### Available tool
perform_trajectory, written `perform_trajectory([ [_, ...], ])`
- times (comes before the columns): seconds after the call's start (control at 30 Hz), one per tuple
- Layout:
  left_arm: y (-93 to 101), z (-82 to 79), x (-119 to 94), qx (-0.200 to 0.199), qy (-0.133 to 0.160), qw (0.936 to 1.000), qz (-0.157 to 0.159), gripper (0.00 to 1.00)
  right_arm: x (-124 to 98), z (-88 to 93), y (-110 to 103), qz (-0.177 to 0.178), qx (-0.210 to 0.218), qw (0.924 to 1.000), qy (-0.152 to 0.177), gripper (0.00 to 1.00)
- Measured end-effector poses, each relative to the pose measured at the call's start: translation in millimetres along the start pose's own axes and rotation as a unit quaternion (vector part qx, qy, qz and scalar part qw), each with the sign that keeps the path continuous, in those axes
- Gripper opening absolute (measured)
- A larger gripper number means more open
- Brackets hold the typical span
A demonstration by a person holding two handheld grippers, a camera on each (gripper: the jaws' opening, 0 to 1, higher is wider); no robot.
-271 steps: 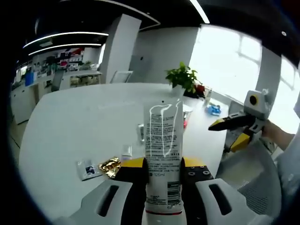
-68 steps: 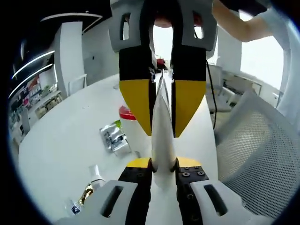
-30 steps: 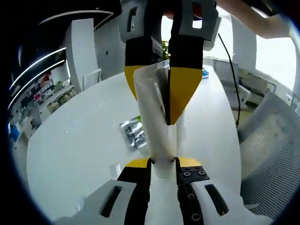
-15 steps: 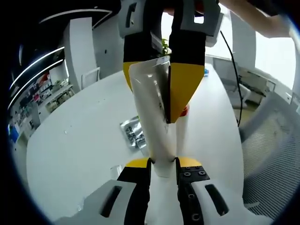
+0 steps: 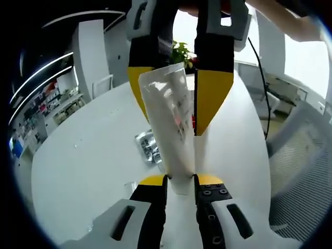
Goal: Arrange the skincare products in the storage area until every visible bottle or jar stands upright without overlapping.
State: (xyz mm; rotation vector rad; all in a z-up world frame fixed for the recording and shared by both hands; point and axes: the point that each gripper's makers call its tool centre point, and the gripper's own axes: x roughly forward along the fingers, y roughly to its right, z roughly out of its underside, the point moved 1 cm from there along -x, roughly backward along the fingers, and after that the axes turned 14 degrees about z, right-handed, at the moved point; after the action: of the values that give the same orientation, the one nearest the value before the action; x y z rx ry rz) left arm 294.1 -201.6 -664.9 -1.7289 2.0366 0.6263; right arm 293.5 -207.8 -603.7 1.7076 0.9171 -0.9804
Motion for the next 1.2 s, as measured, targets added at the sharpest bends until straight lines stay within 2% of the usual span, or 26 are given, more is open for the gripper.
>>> perform_trajectory([
  [0.27,5.5,0.4,-14.4,-0.003,0.005,0.9999,-0.011,0.29,-7.0,1.8,6.5,0.021,0.026,0.9993,0.013,0.38],
  [0.4,8.5,-0.1,-24.1,-0.017,0.014,0.9996,-0.015,0.33,-10.7,6.9,8.6,0.033,0.042,0.9984,0.018,0.46],
  [0.5,10.0,-0.8,-31.5,-0.020,0.018,0.9994,-0.021,0.37,-12.8,11.3,9.0,0.041,0.071,0.9964,0.023,0.52],
  [0.63,11.6,1.7,-42.7,-0.015,0.016,0.9992,-0.034,0.46,-13.2,19.0,6.1,0.048,0.085,0.9949,0.024,0.61],
  [0.8,11.5,2.5,-58.1,-0.022,0.023,0.9983,-0.048,0.52,-14.5,24.9,6.2,0.066,0.113,0.9907,0.036,0.74],
  [1.0,7.2,-1.4,-76.7,-0.027,0.031,0.9965,-0.072,0.61,-18.7,28.0,2.5,0.074,0.148,0.9845,0.058,0.81],
  [1.2,7.8,-2.8,-91.5,-0.039,0.036,0.9949,-0.086,0.68,-21.5,33.5,0.2,0.092,0.161,0.9804,0.066,0.89],
])
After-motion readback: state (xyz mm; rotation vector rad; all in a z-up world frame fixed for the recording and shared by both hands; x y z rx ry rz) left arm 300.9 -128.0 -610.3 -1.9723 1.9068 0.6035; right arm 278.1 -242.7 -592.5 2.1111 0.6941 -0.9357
